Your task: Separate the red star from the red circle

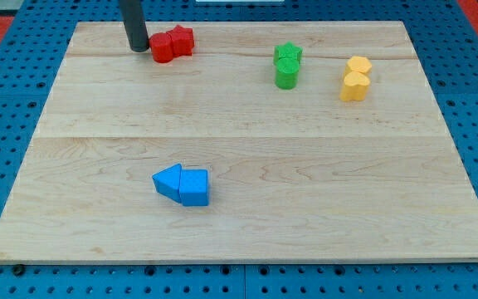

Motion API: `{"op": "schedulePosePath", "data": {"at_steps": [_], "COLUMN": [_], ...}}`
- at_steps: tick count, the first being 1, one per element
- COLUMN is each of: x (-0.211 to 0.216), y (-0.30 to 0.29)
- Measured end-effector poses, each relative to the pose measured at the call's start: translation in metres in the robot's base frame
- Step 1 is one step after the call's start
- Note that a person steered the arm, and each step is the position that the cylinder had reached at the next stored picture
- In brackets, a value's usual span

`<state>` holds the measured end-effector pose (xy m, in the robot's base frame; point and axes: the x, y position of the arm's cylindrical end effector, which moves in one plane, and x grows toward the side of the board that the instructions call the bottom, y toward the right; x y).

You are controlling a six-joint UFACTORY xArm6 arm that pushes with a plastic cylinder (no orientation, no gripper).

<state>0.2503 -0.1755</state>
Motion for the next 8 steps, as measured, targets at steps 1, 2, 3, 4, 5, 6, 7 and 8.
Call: {"op": "schedulePosePath", "data": {"at_steps": [1,2,3,4,5,6,7,8], "x": [-0.035,-0.036,-0.05,-0.03,-0.012,-0.035,-0.036,0.007], "y": [0.014,0.07,0.09,0.11,0.071,0.067,0.046,0.066]}}
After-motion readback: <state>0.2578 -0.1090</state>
